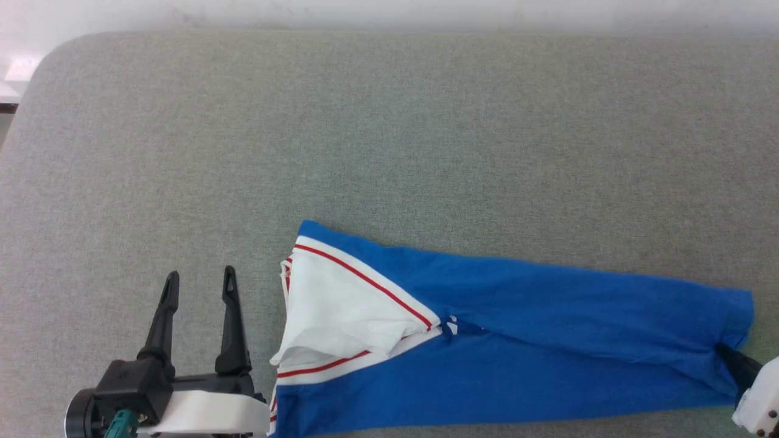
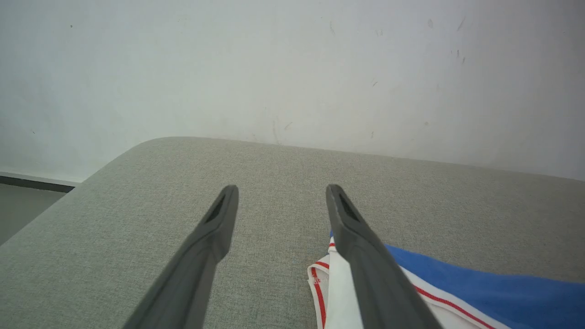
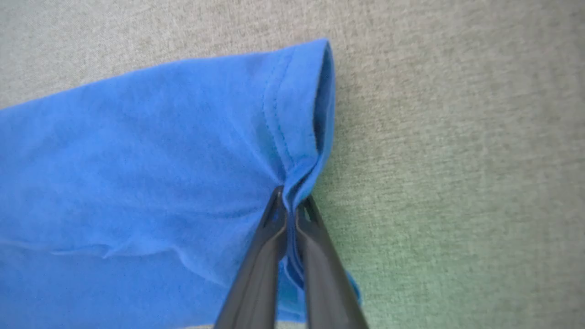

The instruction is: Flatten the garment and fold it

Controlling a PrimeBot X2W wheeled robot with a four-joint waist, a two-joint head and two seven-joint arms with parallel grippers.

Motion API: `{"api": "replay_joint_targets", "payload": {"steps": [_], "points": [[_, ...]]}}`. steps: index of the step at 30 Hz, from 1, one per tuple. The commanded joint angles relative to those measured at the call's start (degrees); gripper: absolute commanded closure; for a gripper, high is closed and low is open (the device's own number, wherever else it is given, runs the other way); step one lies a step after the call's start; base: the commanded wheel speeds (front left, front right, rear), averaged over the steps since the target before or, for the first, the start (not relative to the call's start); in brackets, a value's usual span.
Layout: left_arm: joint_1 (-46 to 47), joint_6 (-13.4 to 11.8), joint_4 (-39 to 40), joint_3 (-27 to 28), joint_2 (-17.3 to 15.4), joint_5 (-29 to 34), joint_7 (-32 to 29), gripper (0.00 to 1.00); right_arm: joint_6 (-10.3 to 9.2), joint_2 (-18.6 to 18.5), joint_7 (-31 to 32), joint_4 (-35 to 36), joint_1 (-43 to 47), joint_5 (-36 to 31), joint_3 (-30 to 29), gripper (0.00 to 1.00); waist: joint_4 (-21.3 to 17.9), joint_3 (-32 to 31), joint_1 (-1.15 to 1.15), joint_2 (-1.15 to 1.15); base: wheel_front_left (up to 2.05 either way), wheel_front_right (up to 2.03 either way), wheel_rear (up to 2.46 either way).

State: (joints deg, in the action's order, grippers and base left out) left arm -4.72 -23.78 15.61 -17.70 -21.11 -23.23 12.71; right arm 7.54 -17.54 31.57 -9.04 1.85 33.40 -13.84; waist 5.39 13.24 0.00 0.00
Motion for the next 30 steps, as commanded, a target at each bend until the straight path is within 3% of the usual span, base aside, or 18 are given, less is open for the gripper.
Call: {"api": "replay_joint_targets", "payload": {"steps": [1,7,13,17,25,30], "points": [[-0.9,-0.1,0.0,0.2,0.0,-0.3,0.1,0.00,-0.05,0.2,-0.7,-0.6,-0.6,-0.3,-0.6,1.00,-0.4,-0.7,0.00,0.00,0.00,0.00,0.00],[-1.2,0.1,-0.2,0.1,-0.3,-0.8,-0.2,0.00,-0.05,-3.5,-2.0,-1.7,-1.9,-4.0,-7.8,1.00,-0.5,-1.7,0.00,0.00,0.00,0.00,0.00],[-1.3,0.5,-0.7,-0.2,-0.1,-1.4,-0.2,0.00,-0.05,-4.9,-1.7,-1.9,-2.1,-4.8,-9.7,1.00,-0.3,-2.2,0.00,0.00,0.00,0.00,0.00],[-1.6,0.6,-1.2,-0.2,0.2,-1.9,-0.1,0.00,-0.05,-3.0,1.3,2.9,-1.2,-1.9,-4.6,1.00,-0.2,-2.9,0.00,0.00,0.00,0.00,0.00],[-1.7,1.1,-2.1,-0.4,1.0,-2.9,0.3,0.00,-0.05,3.8,12.9,19.5,0.7,6.1,12.9,1.00,0.7,-3.9,0.00,0.00,0.00,0.00,0.00],[-0.9,1.7,-2.7,-1.1,1.6,-3.2,0.5,0.00,-0.05,7.2,16.6,24.2,-2.6,7.3,22.1,1.00,2.3,-3.2,0.00,0.00,0.00,0.00,0.00]]}}
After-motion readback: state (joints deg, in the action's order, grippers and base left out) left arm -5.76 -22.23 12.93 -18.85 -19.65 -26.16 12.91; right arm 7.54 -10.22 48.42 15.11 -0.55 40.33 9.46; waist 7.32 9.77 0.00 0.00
